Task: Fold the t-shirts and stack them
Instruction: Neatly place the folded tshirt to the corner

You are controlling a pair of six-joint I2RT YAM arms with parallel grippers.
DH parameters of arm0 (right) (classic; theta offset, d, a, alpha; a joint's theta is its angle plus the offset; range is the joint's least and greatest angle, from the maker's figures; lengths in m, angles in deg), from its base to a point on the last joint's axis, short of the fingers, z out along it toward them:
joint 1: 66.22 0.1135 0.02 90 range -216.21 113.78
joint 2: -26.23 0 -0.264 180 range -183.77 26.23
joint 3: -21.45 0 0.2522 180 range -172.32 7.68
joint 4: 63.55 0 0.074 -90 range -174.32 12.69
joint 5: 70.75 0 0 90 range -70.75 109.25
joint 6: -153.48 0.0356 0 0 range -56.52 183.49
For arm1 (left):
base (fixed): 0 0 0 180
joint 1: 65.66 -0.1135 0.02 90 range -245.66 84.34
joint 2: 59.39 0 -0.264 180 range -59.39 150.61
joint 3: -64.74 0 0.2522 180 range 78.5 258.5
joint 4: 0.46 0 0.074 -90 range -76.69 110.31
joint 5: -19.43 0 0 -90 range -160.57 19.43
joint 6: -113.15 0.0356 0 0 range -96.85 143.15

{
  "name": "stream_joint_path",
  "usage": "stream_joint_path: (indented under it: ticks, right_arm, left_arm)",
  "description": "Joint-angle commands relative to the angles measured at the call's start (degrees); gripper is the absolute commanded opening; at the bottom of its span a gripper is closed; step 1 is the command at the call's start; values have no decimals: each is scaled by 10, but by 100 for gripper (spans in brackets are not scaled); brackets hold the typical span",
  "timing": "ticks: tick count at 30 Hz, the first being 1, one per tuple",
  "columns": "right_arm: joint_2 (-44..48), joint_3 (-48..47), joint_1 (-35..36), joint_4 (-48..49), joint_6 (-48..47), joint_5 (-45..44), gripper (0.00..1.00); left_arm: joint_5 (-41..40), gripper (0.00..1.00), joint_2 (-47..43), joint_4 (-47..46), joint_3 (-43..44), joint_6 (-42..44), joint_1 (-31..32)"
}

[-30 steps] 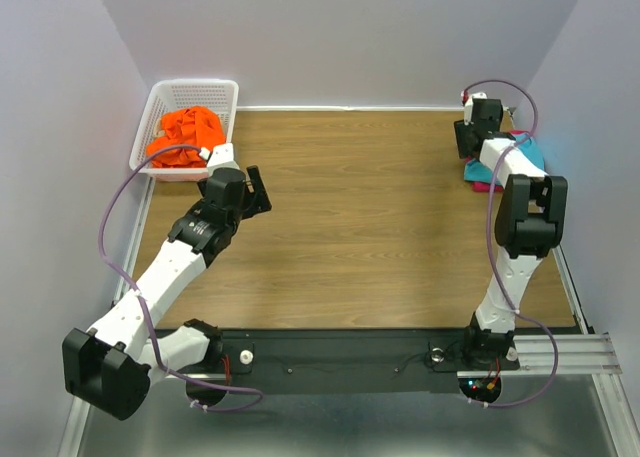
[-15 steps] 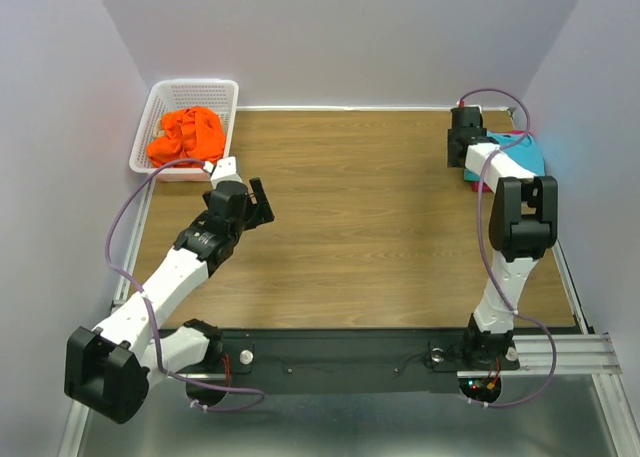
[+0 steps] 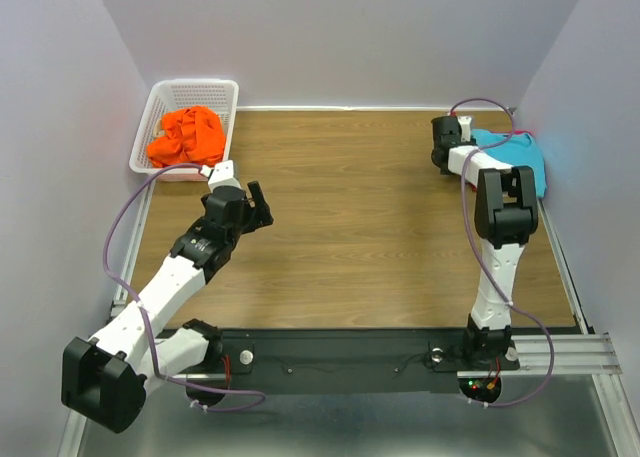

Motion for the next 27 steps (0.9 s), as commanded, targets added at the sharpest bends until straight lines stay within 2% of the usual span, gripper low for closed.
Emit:
stream_joint_path:
  ticks: [1,6,11,14,21,27]
  right_arm:
    - [-22,-37,8,6,14,-76,50]
    - [-45,-51,10,6,-8,-160,50]
    - [-62,-66,11,6,-39,-191,49]
    - [-73,-71,11,6,-40,-192,39]
    - [-48,-57,19,6,-90,-178,1]
    - [14,-39,31,-76,-143,-121,1]
  left_arm:
    - [1,88,-18,-11,-6,3,-1]
    - [0,88,-22,-8,-8,10,-1]
    - [2,88,-24,-12,-13,10,-1]
    - [3,88,-27,-13,-14,11,-1]
    - [1,88,-34,-7,-14,13,-1]
    - [5,88,-39,-13,-12,10,-1]
